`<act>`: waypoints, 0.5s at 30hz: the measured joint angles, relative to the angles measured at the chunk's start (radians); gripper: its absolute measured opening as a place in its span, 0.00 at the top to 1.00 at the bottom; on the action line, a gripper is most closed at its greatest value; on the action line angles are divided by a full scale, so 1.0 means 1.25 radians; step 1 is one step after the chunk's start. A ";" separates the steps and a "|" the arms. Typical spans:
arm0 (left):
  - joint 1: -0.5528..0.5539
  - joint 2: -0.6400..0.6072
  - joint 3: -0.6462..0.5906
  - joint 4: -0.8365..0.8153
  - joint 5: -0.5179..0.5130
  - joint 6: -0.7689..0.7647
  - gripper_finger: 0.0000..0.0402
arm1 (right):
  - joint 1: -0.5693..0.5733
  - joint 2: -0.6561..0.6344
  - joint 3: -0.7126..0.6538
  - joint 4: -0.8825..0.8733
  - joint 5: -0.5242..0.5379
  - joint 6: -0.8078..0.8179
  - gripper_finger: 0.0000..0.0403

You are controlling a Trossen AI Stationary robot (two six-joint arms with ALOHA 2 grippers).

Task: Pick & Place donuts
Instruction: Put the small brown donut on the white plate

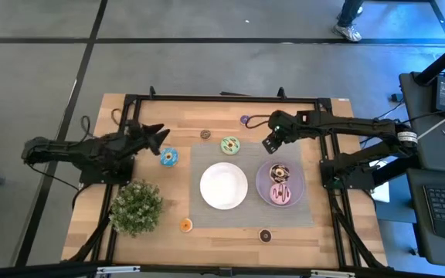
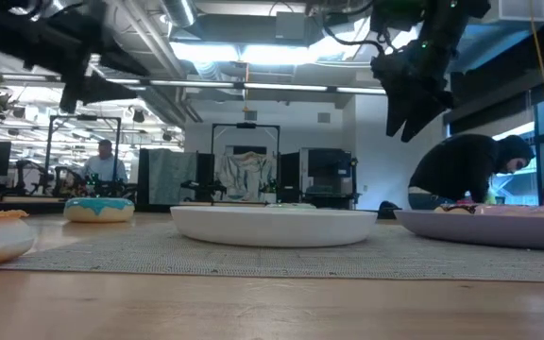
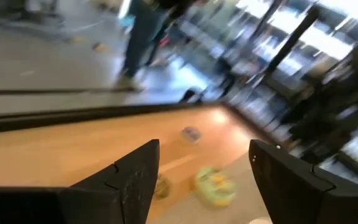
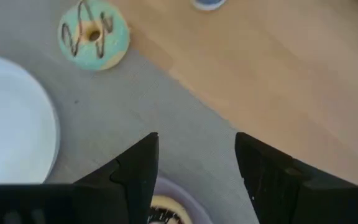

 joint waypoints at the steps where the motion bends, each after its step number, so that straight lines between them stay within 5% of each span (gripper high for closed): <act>1: 0.008 0.052 0.037 -0.032 0.002 -0.007 0.40 | -0.008 0.000 0.000 0.006 0.000 -0.008 0.47; 10: 0.203 0.544 0.390 -0.274 0.223 -0.039 0.40 | -0.050 0.000 0.000 0.041 -0.029 -0.028 0.47; 15: 0.302 0.760 0.506 -0.296 0.351 -0.003 0.43 | -0.050 0.000 0.000 0.040 -0.046 -0.036 0.47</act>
